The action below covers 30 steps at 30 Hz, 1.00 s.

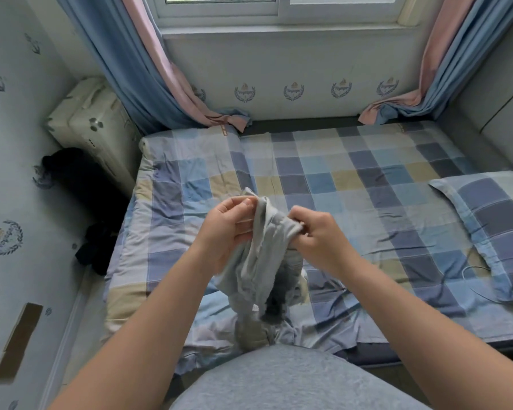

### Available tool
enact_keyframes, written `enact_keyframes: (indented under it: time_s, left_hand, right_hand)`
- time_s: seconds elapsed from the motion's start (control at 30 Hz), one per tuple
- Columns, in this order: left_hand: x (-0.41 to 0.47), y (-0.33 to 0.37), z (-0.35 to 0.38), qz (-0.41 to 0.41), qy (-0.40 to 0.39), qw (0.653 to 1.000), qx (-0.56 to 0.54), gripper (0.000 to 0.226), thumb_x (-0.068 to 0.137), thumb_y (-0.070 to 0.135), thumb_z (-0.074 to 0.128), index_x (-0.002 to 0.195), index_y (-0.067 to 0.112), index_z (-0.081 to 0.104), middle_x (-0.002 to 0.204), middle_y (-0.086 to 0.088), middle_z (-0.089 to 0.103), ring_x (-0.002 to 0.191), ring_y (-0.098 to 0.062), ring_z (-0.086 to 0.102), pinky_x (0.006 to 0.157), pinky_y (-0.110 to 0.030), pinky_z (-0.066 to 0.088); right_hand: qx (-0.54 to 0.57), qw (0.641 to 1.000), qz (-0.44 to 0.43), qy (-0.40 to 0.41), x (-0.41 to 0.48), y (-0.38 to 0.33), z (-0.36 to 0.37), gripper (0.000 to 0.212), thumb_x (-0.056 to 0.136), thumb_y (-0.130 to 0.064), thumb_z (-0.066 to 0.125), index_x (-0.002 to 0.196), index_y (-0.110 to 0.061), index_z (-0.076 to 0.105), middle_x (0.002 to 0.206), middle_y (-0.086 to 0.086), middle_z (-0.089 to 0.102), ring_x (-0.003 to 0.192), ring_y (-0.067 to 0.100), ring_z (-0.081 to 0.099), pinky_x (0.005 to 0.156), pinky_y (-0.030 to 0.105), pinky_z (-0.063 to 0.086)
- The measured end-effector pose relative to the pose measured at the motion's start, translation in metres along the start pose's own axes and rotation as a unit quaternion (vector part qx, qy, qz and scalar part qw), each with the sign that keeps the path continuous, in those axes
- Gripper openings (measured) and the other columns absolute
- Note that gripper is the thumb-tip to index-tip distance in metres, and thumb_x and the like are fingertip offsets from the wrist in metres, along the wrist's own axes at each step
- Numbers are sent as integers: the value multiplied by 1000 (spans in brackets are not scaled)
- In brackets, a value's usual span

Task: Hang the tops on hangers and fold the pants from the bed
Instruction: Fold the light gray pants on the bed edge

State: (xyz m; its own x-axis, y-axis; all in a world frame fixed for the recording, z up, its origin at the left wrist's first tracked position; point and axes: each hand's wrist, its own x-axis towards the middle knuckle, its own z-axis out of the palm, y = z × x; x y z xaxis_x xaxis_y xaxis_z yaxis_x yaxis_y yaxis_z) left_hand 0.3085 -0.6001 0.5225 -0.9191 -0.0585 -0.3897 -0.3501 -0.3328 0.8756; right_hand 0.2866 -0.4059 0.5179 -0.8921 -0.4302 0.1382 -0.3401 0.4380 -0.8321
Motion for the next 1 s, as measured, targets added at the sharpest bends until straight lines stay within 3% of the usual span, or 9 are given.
enact_keyframes:
  time_s: [0.07, 0.17, 0.3, 0.43, 0.6, 0.7, 0.8, 0.9, 1.0]
  left_hand:
    - [-3, -7, -2, 12, -1, 998, 66, 18, 99, 19, 62, 116, 14, 67, 112, -4, 73, 99, -19, 70, 77, -28, 57]
    - [-9, -21, -3, 66, -18, 983, 169, 42, 86, 28, 79, 124, 19, 62, 124, 3, 67, 112, -14, 64, 82, -21, 53]
    - [-16, -40, 4, 91, -87, 960, 252, 65, 64, 49, 81, 122, 32, 59, 119, 12, 67, 110, -6, 63, 91, -28, 55]
    - [-5, -68, 13, 118, -39, 935, 333, 52, 75, 25, 70, 124, 25, 54, 115, -1, 66, 108, -19, 62, 91, -45, 52]
    - [6, -101, -7, 71, 40, 897, 434, 12, 88, 8, 58, 99, 13, 57, 100, -10, 65, 96, -32, 60, 77, -41, 49]
    - [9, -112, -30, 18, 82, 879, 470, 20, 86, -1, 51, 92, 17, 59, 97, -10, 67, 94, -34, 60, 77, -42, 51]
    - [12, -113, -50, -17, 131, 875, 465, 32, 84, -5, 48, 92, 24, 60, 94, -8, 67, 89, -32, 59, 70, -38, 48]
    - [17, -98, -56, 27, 176, 892, 416, 33, 84, -7, 46, 96, 19, 62, 92, -6, 67, 90, -33, 60, 67, -37, 45]
    - [22, -73, -53, 84, 184, 906, 372, 32, 84, -8, 45, 91, 19, 61, 85, 4, 64, 83, -23, 57, 62, -32, 41]
  right_hand:
    - [-15, 1000, 10, 9, 10, -6, -4, 33, 90, -26, 62, 64, -14, 45, 54, -9, 39, 52, 7, 30, 49, 23, 25]
    - [-25, 999, 30, 31, 20, -15, -7, 35, 89, -19, 65, 63, -10, 44, 54, -3, 39, 52, 11, 30, 50, 28, 27]
    - [-7, 997, 39, 66, 24, -29, -5, 36, 90, -18, 64, 62, -12, 42, 55, -4, 38, 53, 10, 31, 50, 26, 29]
    - [72, 991, 56, 97, 27, -42, -6, 37, 91, -15, 63, 62, -9, 40, 57, -3, 36, 58, 13, 32, 55, 32, 30]
    - [211, 961, 85, 159, 26, -48, -25, 30, 87, -23, 61, 61, -20, 45, 57, -7, 40, 59, 15, 38, 52, 31, 34]
    - [261, 936, 120, 205, 23, -33, -38, 28, 88, -20, 62, 63, -20, 49, 63, 3, 43, 64, 23, 40, 55, 38, 38]
    - [260, 918, 172, 243, 17, -3, -46, 15, 94, -14, 60, 82, -7, 56, 75, 10, 46, 70, 27, 44, 62, 45, 45]
    - [239, 900, 253, 262, 10, 35, -46, 17, 97, -15, 58, 82, -7, 55, 74, 11, 53, 68, 25, 54, 60, 42, 56]
    - [226, 874, 343, 260, -2, 75, -36, 23, 97, -15, 59, 75, -12, 51, 73, 11, 59, 70, 26, 63, 56, 36, 59]
